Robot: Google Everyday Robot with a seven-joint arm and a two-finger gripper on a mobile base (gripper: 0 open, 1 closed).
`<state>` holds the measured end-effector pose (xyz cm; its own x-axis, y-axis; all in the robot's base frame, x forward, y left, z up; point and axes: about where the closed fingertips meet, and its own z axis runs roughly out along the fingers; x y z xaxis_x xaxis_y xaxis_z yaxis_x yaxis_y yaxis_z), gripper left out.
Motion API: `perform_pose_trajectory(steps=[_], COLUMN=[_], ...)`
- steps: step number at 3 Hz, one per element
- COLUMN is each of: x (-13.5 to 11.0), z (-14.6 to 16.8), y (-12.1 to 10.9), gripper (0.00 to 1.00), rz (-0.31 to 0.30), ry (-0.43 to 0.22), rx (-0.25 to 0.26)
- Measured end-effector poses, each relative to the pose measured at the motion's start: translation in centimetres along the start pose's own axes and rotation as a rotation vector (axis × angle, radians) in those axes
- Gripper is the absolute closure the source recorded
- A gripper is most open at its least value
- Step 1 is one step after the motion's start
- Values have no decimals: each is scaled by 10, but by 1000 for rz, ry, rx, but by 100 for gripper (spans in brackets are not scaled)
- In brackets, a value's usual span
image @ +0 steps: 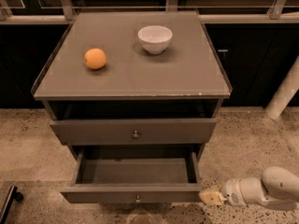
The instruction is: Close middle drawer
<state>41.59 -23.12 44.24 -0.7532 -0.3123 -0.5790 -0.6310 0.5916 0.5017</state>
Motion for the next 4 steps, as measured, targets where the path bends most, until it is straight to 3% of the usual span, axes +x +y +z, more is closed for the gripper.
perform_pose_trajectory(steps=[2,4], x=[-16,-7], z=[13,28], y=[-13,-21], gripper=[100,100], rz=[-20,5], ry=[19,26], rx=[13,-23])
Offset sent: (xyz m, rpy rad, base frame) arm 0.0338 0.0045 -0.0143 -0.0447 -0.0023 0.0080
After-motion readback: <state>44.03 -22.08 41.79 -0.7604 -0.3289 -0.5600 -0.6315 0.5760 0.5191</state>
